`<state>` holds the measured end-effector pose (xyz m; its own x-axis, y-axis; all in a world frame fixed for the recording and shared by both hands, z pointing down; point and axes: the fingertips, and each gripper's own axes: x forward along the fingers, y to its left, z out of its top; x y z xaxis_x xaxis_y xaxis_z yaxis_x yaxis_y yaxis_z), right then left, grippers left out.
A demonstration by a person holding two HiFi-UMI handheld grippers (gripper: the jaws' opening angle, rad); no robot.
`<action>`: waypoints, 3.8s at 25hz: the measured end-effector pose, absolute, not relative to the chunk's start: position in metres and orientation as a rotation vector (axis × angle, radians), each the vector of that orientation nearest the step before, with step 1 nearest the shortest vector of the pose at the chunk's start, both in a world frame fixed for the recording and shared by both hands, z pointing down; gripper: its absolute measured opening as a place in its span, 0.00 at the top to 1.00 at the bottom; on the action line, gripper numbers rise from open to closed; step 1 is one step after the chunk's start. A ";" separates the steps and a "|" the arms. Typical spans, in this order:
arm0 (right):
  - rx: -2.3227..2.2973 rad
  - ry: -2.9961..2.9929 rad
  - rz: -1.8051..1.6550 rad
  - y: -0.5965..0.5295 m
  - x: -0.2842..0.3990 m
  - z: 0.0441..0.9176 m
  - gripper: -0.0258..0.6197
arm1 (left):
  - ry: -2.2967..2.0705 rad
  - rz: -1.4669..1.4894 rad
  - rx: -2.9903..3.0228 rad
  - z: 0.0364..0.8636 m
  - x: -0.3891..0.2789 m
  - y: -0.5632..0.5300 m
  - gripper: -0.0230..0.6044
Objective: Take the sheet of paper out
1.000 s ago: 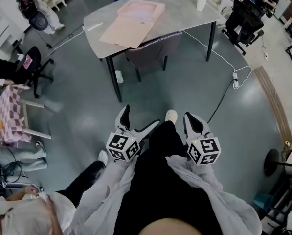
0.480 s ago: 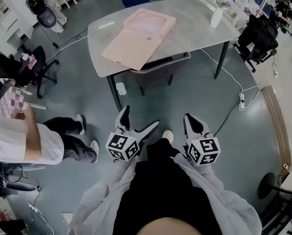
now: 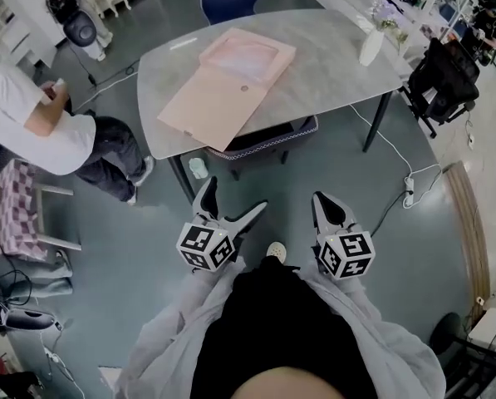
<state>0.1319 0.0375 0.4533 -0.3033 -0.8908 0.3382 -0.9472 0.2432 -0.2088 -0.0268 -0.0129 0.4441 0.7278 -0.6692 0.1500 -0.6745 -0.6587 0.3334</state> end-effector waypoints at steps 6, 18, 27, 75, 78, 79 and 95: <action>1.742 -2.375 0.560 0.006 0.151 0.460 0.95 | -1.079 0.009 2.557 0.450 -0.014 -0.041 0.00; 1.726 -2.386 0.611 0.006 0.148 0.472 0.95 | -1.067 0.033 2.512 0.467 -0.011 -0.034 0.00; 1.699 -2.380 0.651 0.005 0.141 0.480 0.95 | -1.061 0.056 2.492 0.471 -0.014 -0.039 0.00; 1.655 -2.352 0.633 -0.358 0.171 0.459 0.95 | -0.945 -0.148 2.221 0.480 0.005 -0.412 0.03; 1.634 -2.340 0.644 -0.363 0.168 0.465 0.95 | -0.848 -0.249 2.111 0.485 0.011 -0.421 0.05; 1.626 -2.336 0.649 -0.363 0.168 0.467 0.95 | -0.815 -0.271 2.080 0.486 0.015 -0.423 0.06; 1.450 -2.364 0.709 -0.382 0.177 0.488 0.95 | -0.679 -0.577 1.627 0.514 0.021 -0.466 0.13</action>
<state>0.1772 -0.3815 0.4879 -0.4580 -0.7521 0.4739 -0.8888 0.3763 -0.2617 0.0212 -0.4665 0.5138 0.7048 -0.7094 0.0020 -0.1127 -0.1091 0.9876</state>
